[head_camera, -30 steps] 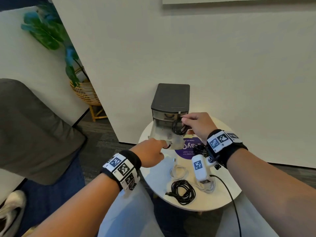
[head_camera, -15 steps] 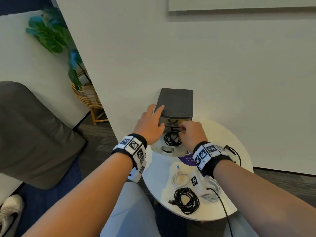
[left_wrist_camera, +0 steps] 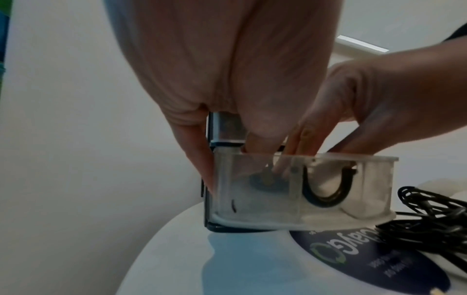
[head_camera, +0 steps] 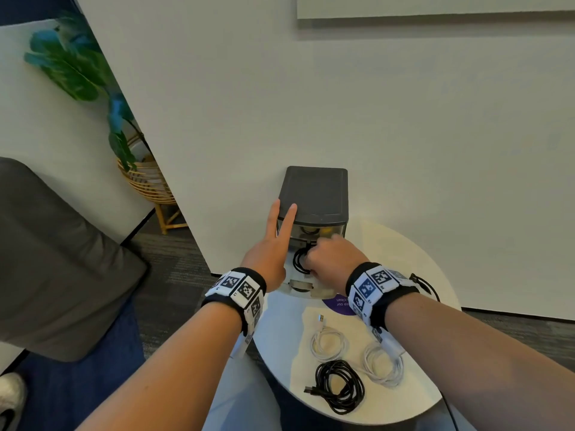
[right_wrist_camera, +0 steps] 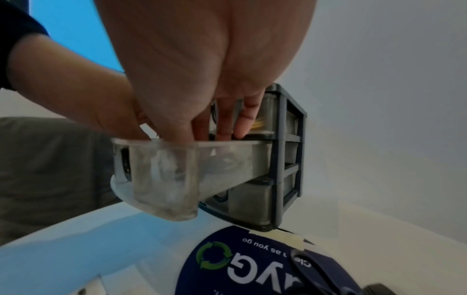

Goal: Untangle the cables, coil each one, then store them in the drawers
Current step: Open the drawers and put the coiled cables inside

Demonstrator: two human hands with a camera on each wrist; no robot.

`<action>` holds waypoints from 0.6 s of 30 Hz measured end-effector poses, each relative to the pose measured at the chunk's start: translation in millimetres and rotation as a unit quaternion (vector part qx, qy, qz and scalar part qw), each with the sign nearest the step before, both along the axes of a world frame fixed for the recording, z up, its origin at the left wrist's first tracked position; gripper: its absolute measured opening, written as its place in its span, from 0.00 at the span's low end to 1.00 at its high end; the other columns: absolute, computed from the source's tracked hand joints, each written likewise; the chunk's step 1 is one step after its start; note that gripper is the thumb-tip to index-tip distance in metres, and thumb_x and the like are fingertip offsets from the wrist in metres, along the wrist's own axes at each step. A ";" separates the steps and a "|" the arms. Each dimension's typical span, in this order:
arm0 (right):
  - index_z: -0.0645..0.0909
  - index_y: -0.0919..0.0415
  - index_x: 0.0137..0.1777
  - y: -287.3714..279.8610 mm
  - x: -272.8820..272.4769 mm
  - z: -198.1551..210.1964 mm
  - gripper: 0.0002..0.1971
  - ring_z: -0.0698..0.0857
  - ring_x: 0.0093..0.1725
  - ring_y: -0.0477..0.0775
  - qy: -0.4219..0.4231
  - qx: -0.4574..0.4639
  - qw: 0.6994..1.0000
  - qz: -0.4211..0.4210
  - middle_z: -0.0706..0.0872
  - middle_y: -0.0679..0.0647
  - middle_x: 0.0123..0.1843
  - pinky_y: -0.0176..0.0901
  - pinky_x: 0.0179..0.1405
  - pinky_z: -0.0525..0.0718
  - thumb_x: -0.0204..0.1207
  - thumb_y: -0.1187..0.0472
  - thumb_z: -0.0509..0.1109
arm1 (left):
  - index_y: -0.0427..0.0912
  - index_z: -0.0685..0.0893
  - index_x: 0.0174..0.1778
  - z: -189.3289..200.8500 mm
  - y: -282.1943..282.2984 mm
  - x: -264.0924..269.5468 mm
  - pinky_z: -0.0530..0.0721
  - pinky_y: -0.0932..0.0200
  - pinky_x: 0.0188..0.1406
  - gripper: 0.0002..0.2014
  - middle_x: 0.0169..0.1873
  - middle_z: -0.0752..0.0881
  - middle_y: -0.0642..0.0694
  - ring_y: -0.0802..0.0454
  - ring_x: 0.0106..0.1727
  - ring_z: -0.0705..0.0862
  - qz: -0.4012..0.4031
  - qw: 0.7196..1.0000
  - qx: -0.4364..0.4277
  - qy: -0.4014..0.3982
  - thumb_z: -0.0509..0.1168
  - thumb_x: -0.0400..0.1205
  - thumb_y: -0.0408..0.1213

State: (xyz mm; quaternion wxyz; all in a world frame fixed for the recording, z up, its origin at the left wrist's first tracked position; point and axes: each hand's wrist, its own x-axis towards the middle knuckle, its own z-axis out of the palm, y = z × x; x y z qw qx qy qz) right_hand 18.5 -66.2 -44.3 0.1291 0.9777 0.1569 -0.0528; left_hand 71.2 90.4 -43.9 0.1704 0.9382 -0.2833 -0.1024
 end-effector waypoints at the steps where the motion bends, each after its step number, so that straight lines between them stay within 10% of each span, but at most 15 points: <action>1: 0.84 0.55 0.50 2.5 0.9 0.9 0.07 0.84 0.54 0.60 -0.004 -0.001 1.000 -0.006 0.89 0.54 0.48 0.52 0.52 0.73 0.83 0.65 0.65 | 0.69 0.21 0.80 -0.1 0.4 1.3 0.89 0.51 0.31 0.70 0.80 0.17 0.58 0.46 0.30 0.84 -0.006 1.000 -0.003 0.003 0.67 0.71 0.12; 9: 0.76 0.53 0.43 8.2 -5.3 -3.2 0.09 0.85 0.49 0.59 -0.003 0.052 0.998 -0.033 0.86 0.52 0.43 0.51 0.51 0.69 0.86 0.61 0.61 | 0.76 0.18 0.75 -8.4 11.6 5.3 0.91 0.49 0.33 0.74 0.77 0.12 0.55 0.45 0.31 0.88 -0.027 0.999 -0.038 0.027 0.70 0.70 0.12; 18: 0.86 0.52 0.59 -4.4 -5.9 -10.1 0.09 0.88 0.55 0.57 -0.024 0.125 0.991 -0.028 0.91 0.50 0.50 0.51 0.62 0.81 0.82 0.55 0.69 | 0.61 0.21 0.83 -11.4 14.9 -3.2 0.90 0.52 0.30 0.68 0.79 0.15 0.61 0.49 0.29 0.84 -0.013 1.000 -0.009 -0.011 0.72 0.73 0.20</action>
